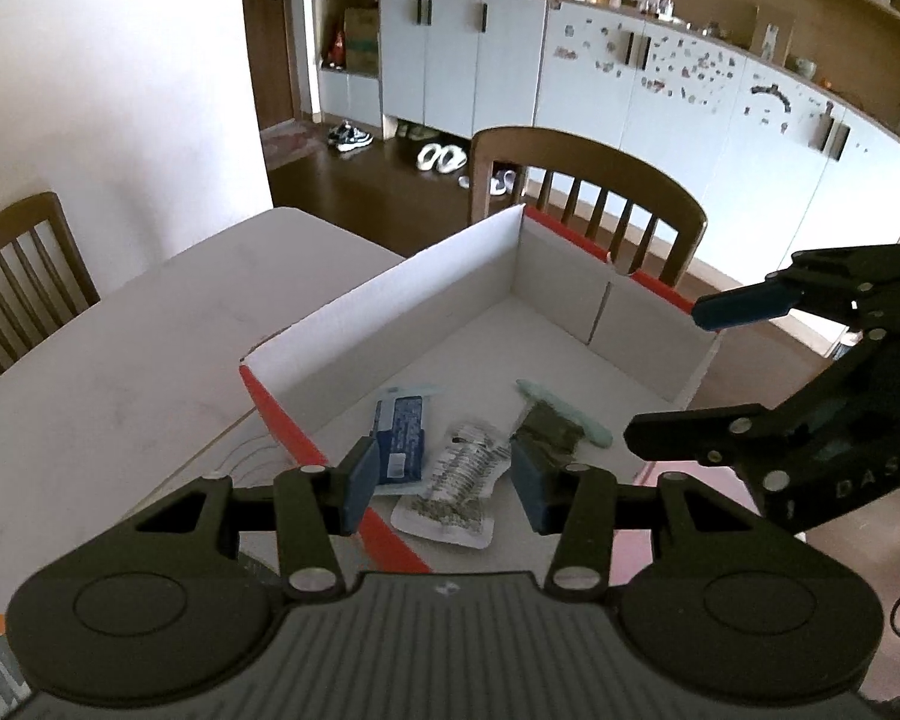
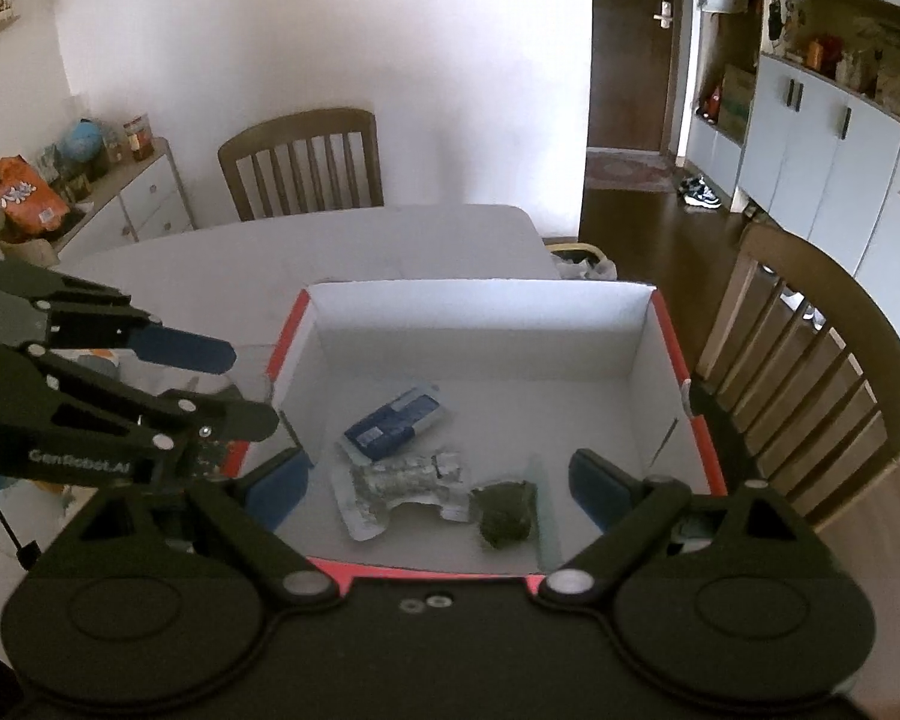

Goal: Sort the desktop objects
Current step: 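Move both open tools from the box back over the item pile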

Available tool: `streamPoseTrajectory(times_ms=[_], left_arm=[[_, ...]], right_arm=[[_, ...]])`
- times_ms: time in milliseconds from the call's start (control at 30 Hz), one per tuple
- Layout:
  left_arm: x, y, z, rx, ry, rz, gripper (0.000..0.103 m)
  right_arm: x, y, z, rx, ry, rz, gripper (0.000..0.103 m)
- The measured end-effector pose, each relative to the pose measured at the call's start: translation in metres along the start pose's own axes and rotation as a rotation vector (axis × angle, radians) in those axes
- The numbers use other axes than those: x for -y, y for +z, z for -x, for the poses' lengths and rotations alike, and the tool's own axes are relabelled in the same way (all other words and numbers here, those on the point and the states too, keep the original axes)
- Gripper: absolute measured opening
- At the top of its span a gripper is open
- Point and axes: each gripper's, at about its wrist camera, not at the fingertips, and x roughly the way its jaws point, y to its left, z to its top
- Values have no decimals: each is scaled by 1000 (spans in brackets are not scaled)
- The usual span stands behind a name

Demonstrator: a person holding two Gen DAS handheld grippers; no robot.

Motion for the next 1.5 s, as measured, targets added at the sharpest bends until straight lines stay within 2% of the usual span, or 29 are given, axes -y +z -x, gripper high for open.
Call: streamPoseTrajectory(times_ms=[200, 233, 267, 300, 533, 933, 1233, 1400, 1433, 1467, 1500], left_arm=[[-7, -12, 21, 34, 11, 7, 48], [-8, -15, 25, 38, 13, 9, 51], [-10, -18, 29, 44, 16, 11, 60], [-11, -21, 33, 51, 19, 12, 65], [-21, -47, 58, 69, 17, 25, 66], [-49, -97, 110, 103, 43, 92, 77], [-75, -136, 140, 118, 83, 126, 89], [-92, -156, 149, 122, 99, 154, 91], [-95, -160, 150, 120, 101, 160, 93], [-99, -164, 152, 120, 105, 166, 101], [-102, -168, 153, 123, 112, 173, 103]], right_arm=[[-18, -4, 8, 16, -16, -21, 94], [-21, -5, 9, 20, -19, -24, 94], [-25, -5, 10, 22, -20, -26, 94], [-28, -6, 11, 25, -20, -29, 94], [-59, -14, 18, 45, -16, -34, 94], [-118, -29, 39, 105, 5, -11, 95], [-159, -41, 36, 103, 19, -14, 95], [-183, -46, 32, 104, 34, -1, 96], [-187, -47, 31, 106, 36, 3, 96], [-191, -48, 30, 107, 40, 8, 96], [-196, -50, 29, 105, 43, 12, 96]])
